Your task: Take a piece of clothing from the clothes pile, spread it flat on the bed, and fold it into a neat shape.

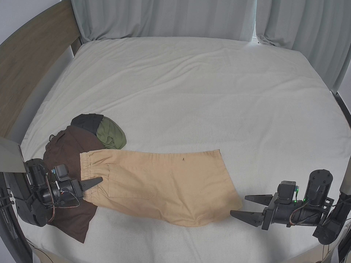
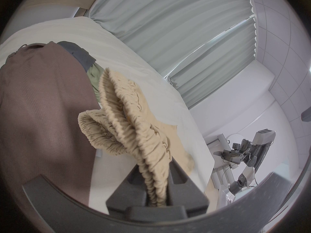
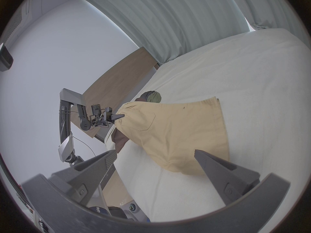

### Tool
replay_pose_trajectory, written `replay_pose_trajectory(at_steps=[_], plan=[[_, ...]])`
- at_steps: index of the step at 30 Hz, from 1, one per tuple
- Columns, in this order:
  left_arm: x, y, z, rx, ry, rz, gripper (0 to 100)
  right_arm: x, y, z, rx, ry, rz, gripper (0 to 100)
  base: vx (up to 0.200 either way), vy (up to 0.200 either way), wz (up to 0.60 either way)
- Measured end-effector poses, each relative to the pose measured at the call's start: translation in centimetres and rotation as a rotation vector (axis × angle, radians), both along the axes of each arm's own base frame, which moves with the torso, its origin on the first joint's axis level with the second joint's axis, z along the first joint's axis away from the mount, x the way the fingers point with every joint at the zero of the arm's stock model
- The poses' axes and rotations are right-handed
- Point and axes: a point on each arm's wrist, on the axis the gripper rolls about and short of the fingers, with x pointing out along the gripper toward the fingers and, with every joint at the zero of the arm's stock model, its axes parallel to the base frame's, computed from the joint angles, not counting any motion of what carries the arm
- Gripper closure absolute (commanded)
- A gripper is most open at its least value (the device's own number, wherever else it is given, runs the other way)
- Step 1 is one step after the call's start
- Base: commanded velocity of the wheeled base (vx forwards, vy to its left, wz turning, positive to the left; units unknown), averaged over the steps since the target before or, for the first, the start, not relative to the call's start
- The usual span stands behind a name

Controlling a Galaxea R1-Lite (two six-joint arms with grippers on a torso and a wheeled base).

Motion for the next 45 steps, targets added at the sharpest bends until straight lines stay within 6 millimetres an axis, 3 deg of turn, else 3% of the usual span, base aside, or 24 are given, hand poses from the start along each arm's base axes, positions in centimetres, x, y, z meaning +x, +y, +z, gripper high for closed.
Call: replay_pose_trajectory(at_steps=[9, 14, 45], plan=[[-0.9, 2.4, 0.2, -0.021, -0.003, 0.031, 100, -0.1, 0.1, 0.0, -0.001, -0.001, 0.006, 0, 0.0, 0.0, 0.0], [-1.5, 2.5, 0.7, -0.019, -0.015, 0.029, 100, -0.2, 0.3, 0.0, -0.007, -0.012, 0.022, 0, 0.0, 0.0, 0.0], [-0.7, -3.5, 2.0, 0.021, -0.106, -0.178, 100, -0.3, 0.2, 0.4, -0.007, -0.041, 0.021, 0, 0.0, 0.0, 0.0]])
